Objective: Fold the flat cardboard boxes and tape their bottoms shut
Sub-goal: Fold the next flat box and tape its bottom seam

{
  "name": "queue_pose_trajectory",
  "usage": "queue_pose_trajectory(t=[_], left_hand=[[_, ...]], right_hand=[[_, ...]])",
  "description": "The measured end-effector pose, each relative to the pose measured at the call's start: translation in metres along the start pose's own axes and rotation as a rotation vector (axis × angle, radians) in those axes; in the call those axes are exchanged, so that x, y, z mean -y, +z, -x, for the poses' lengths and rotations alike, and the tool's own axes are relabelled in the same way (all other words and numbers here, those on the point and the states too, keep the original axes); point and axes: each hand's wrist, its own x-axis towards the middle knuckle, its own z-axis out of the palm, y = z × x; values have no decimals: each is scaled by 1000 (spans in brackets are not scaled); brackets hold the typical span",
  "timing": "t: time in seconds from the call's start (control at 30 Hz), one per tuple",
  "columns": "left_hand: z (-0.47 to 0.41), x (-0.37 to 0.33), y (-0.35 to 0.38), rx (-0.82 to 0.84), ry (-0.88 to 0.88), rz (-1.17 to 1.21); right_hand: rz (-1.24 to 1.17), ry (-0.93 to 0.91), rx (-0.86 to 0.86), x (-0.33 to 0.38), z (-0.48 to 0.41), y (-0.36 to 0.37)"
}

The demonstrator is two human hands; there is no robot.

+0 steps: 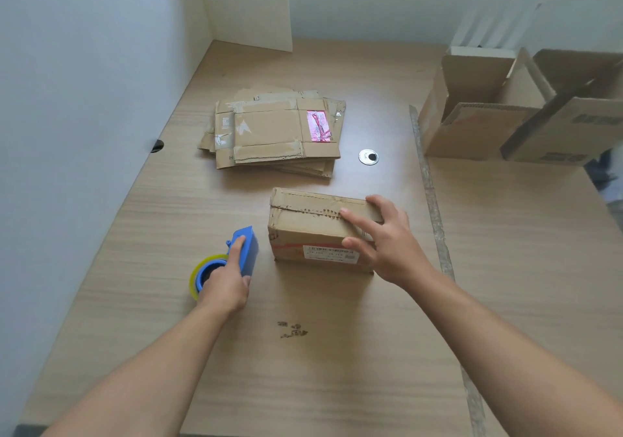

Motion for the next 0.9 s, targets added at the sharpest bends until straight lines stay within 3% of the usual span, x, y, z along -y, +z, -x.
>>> queue_pose_trajectory(t=[0.17,0.27,0.33,0.4,0.53,0.73,0.9], left_hand=[[4,-2,-13,2,5,-85],[9,-12,-17,-231,57,-123],[11,-24,-17,-360,212,108],[9,-39,-17,-276,237,422],[5,-73,-21,155,-67,1065],[3,-92,-5,193,-118,1194],[6,-92,18,113,-184,1051]], right_hand=[[-69,59,18,-5,-7,-15],[-144,48,24,-10,-7,-24],[-259,64,-12,-15,-7,-31],[-330,60,-55,-20,-6,-38],[-375,13,-47,-28,3,-48],[-329,21,-68,-37,13,-56],[-198,-3,10,-31,7,-52]])
